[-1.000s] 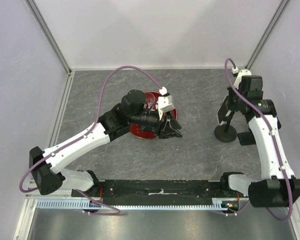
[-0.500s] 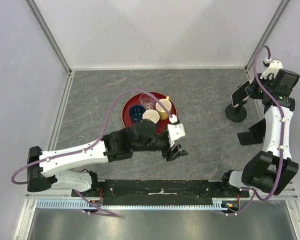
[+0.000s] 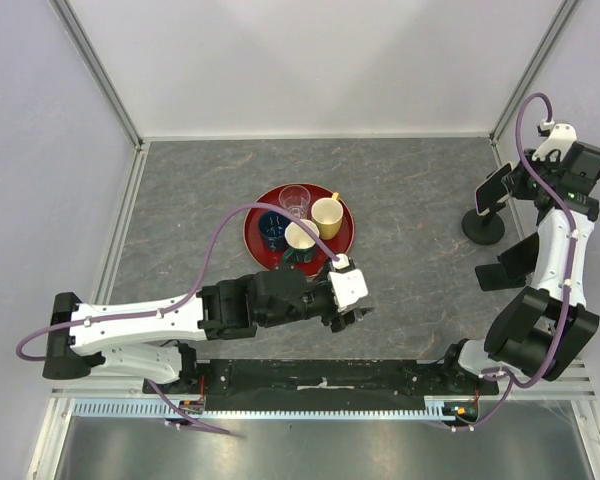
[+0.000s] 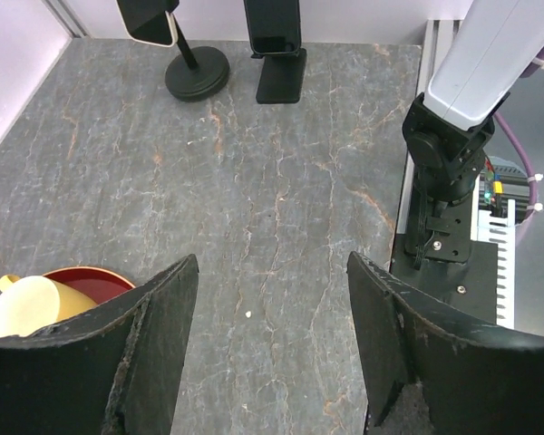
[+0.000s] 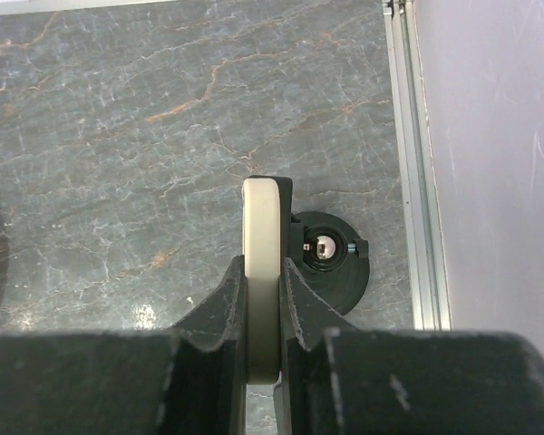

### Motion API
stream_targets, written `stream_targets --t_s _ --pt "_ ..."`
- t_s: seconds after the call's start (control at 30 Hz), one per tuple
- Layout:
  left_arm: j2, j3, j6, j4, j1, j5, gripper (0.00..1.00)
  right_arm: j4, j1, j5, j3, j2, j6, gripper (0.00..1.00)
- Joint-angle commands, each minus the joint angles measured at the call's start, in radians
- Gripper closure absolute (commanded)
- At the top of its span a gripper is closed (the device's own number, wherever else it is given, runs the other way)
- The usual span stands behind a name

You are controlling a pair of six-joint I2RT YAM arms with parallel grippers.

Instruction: Place the phone on the phone stand

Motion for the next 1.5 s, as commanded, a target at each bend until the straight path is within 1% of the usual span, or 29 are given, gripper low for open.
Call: stream_targets --t_s 0.0,0.17,0.3,0.33,0.37,0.4,0.43,0.5,0.67,0.7,0.87,0.93,0.97,1.0,1.07,1.1,1.13,1.17,1.2,1.27,1.3,1.37,1.4,1.43,1.47 --pt "-0.019 -0.016 0.063 0.074 -0.021 -0.061 0.27 0.182 -0.006 -0.013 0.033 -0.014 -0.046 1.00" --pt "-0.006 -0.020 0.070 0.077 -0.024 -0.081 0.26 0.174 -0.006 0.005 0.025 -0.012 -0.074 1.00" --pt "-0.004 -0.024 0.072 0.080 -0.024 -0.081 0.26 0.173 -0.006 0.002 0.014 -0.006 -0.060 1.00" --pt "-0.005 -0.027 0.074 0.081 -0.022 -0.080 0.26 0.171 -0.006 0.014 0.004 -0.007 -0.057 0.98" --pt "-0.006 -0.026 0.075 0.083 -0.024 -0.080 0.26 0.174 -0.006 0.026 -0.004 -0.015 -0.054 0.92" --pt "-0.006 -0.027 0.075 0.083 -0.024 -0.081 0.26 0.177 -0.005 0.033 -0.013 -0.018 -0.051 0.73" --pt "-0.007 -0.029 0.075 0.086 -0.024 -0.083 0.26 0.183 -0.003 0.034 -0.028 -0.023 -0.049 0.66" --pt "-0.009 -0.036 0.081 0.088 -0.024 -0.090 0.26 0.185 0.004 0.040 -0.032 -0.029 -0.048 0.55" --pt "-0.002 -0.043 0.087 0.086 -0.022 -0.093 0.27 0.136 0.014 0.080 0.017 -0.017 -0.040 0.48" --pt "0.002 -0.043 0.087 0.088 -0.022 -0.095 0.27 0.127 0.023 0.114 0.028 -0.018 -0.034 0.43" --pt "0.004 -0.043 0.089 0.086 -0.015 -0.101 0.27 0.026 0.032 0.266 0.114 -0.023 0.021 0.29" --pt "0.001 -0.043 0.093 0.086 -0.004 -0.098 0.27 -0.011 0.034 0.312 0.138 -0.033 0.061 0.17" --pt "-0.002 -0.046 0.092 0.113 -0.001 -0.098 0.27 -0.028 0.034 0.326 0.151 -0.043 0.081 0.06" --pt "-0.004 -0.049 0.092 0.115 0.011 -0.099 0.27 -0.071 0.040 0.342 0.163 -0.044 0.102 0.02" --pt "-0.004 -0.049 0.090 0.118 0.027 -0.096 0.27 -0.117 0.064 0.405 0.207 -0.050 0.113 0.02" --pt "-0.002 -0.049 0.087 0.120 0.045 -0.093 0.27 -0.135 0.114 0.443 0.217 -0.053 0.121 0.02" --pt "-0.002 -0.049 0.084 0.120 0.056 -0.090 0.27 -0.172 0.145 0.549 0.240 -0.055 0.121 0.02" --pt "-0.001 -0.050 0.081 0.120 0.066 -0.086 0.27 -0.192 0.179 0.594 0.252 -0.060 0.141 0.02" --pt "-0.001 -0.050 0.081 0.123 0.088 -0.081 0.27 -0.212 0.255 0.628 0.266 -0.060 0.153 0.02" --pt "-0.004 -0.052 0.071 0.124 0.114 -0.069 0.27 -0.270 0.343 0.692 0.297 -0.067 0.185 0.02" --pt "-0.007 -0.052 0.069 0.126 0.141 -0.064 0.27 -0.287 0.447 0.730 0.287 -0.076 0.219 0.02" --pt "-0.013 -0.056 0.061 0.132 0.166 -0.061 0.27 -0.294 0.551 0.749 0.257 -0.113 0.259 0.02" --pt "-0.019 -0.061 0.061 0.144 0.191 -0.061 0.27 -0.287 0.640 0.752 0.213 -0.130 0.304 0.02" --pt "-0.036 -0.066 0.061 0.152 0.203 -0.063 0.27 -0.281 0.676 0.767 0.188 -0.171 0.337 0.02" --pt "-0.047 -0.076 0.063 0.163 0.214 -0.064 0.27 -0.263 0.743 0.790 0.157 -0.197 0.381 0.02"
